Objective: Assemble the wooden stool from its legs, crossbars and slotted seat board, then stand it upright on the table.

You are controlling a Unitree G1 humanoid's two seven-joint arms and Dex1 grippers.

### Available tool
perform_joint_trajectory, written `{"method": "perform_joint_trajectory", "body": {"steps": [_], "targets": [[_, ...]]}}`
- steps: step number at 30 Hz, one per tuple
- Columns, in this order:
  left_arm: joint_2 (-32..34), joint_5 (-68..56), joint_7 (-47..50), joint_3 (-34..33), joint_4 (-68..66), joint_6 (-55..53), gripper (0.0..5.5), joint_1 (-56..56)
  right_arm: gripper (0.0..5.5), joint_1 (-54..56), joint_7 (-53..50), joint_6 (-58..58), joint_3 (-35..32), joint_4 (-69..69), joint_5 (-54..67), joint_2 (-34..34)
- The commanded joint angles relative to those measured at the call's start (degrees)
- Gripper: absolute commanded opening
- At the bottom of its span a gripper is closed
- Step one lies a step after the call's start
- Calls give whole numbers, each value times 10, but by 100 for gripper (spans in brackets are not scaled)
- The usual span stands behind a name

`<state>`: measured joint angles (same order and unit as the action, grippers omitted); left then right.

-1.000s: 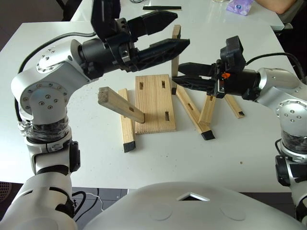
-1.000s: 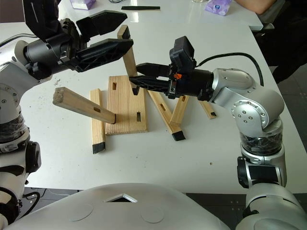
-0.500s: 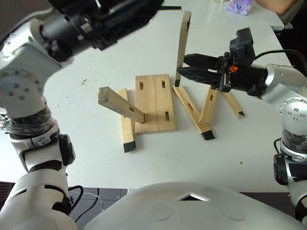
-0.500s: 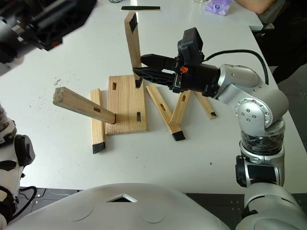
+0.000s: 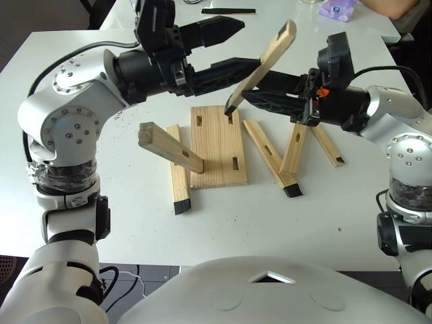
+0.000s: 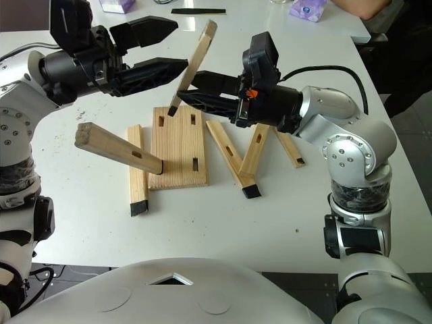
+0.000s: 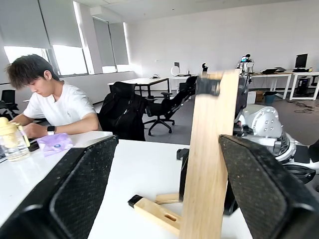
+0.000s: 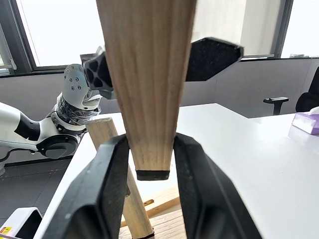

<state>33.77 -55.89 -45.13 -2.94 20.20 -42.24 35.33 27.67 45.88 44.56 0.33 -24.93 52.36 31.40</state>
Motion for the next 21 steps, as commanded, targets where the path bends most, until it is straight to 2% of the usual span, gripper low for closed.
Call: {"method": "perform_joint_trajectory", "body": {"steps": [1,4,8,15,21], "targets": [[-2,7,-4,0,2,-3,377,4,130,7,5,-8,9,-1,-16,0],[-2,11,1,-6,-2,-2,377,1,130,1,9,-12,4,-1,-25,8],[-8,6,25,-28,-13,-3,377,7,130,-28,31,-30,-22,22,-69,65],[-10,6,51,-57,13,-1,377,-34,130,-74,116,-171,-3,173,-239,166],[-19,12,70,-56,38,7,377,-63,130,-56,164,-267,29,313,-324,161]]}}
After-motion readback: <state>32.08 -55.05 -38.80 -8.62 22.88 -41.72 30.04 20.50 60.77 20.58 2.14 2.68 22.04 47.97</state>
